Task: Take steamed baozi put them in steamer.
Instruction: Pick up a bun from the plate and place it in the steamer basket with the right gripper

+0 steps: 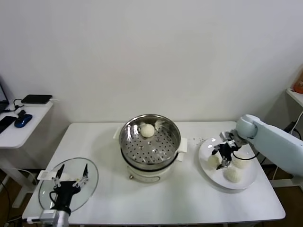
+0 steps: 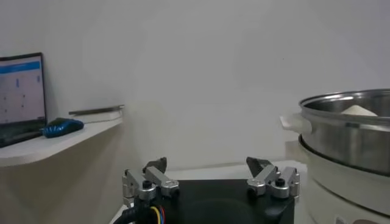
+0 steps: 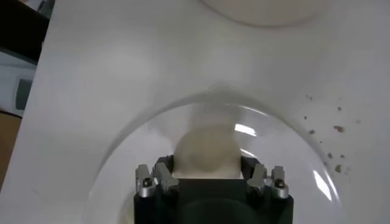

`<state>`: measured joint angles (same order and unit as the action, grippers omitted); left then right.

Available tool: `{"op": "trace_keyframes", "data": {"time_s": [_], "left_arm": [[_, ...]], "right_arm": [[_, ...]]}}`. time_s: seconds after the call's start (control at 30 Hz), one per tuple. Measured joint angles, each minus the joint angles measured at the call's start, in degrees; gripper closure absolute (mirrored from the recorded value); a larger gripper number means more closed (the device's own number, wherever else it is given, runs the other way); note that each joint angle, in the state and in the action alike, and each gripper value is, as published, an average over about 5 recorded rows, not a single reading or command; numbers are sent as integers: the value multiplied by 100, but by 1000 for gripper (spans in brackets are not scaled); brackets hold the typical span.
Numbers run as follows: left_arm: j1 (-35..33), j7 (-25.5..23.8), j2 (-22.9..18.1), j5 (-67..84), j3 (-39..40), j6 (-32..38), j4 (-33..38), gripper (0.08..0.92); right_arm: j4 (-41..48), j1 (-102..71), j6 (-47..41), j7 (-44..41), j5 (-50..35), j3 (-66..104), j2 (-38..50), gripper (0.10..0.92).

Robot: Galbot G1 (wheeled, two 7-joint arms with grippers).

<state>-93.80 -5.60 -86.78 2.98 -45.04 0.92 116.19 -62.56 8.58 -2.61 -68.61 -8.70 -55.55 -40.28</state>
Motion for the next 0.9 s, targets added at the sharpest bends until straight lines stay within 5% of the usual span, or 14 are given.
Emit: {"op": "trace_keyframes", "data": {"time_s": [0.5,0.9], "left_arm": [[31,-17,21,-22,103,-21,88,177],[50,-18,40,-26,84,-14,131,177]], "right_arm": [[-1007,2538,-557,59,-1996,-1944,57,330],[-735,3246,-817,181,-3051,-2388,-1143,330]]}}
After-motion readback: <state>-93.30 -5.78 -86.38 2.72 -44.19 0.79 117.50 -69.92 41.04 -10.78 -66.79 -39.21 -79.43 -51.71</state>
